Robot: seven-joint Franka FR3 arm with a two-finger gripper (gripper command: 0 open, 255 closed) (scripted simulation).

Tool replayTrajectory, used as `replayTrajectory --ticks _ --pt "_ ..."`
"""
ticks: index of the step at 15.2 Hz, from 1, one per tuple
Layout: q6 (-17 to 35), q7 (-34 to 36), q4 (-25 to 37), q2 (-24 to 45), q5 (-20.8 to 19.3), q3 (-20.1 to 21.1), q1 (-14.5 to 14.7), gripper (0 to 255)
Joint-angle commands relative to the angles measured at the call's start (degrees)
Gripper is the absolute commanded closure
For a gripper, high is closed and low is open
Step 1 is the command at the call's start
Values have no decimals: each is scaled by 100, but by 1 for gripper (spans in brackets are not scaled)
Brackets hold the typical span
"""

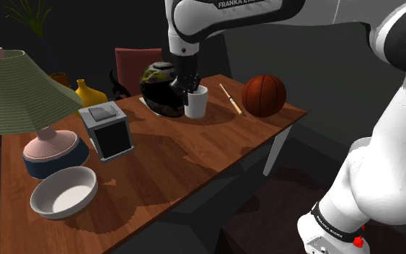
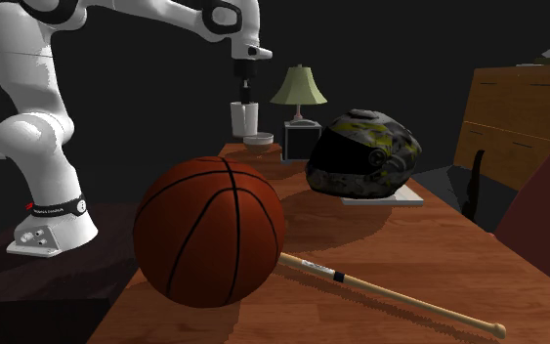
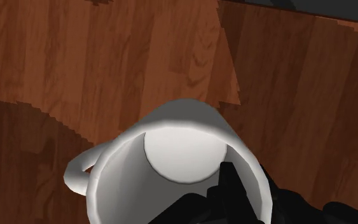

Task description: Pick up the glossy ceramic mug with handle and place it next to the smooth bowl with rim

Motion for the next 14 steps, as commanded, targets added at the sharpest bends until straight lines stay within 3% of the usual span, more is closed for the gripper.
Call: replayTrajectory --ticks 1,14 --pt "5 274 -37 -22 6 123 143 255" --pt "-221 1984 680 532 -61 881 1102 255"
